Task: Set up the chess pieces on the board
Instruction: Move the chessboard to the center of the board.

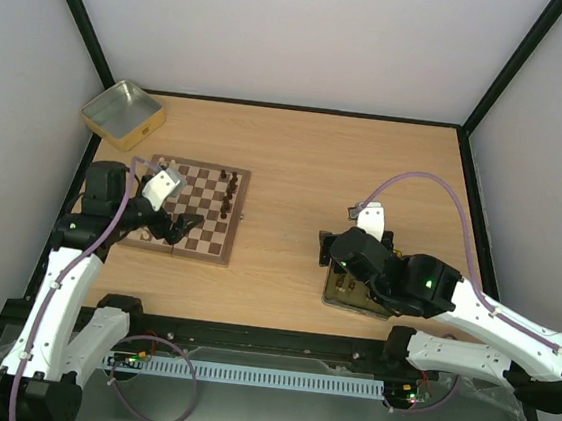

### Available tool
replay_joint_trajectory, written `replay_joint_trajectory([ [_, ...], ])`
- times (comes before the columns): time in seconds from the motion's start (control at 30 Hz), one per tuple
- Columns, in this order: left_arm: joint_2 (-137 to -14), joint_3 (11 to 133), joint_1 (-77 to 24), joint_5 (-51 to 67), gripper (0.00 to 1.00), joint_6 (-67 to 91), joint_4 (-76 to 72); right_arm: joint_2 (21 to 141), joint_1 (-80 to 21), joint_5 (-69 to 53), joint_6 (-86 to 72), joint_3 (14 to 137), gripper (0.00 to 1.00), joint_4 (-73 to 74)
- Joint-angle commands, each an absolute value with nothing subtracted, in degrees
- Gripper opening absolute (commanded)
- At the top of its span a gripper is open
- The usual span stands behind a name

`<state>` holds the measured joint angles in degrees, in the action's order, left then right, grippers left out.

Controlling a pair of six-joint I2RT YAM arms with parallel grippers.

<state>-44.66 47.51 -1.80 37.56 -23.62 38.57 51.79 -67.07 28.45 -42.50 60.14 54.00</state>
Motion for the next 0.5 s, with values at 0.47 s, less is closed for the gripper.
replay_joint_trajectory([
  [0.47,-44.6,46.5,-1.2,38.6,0.99,-24.0,39.4,51.8,-66.8,31.3,-43.2,59.3,0.98,55.6],
])
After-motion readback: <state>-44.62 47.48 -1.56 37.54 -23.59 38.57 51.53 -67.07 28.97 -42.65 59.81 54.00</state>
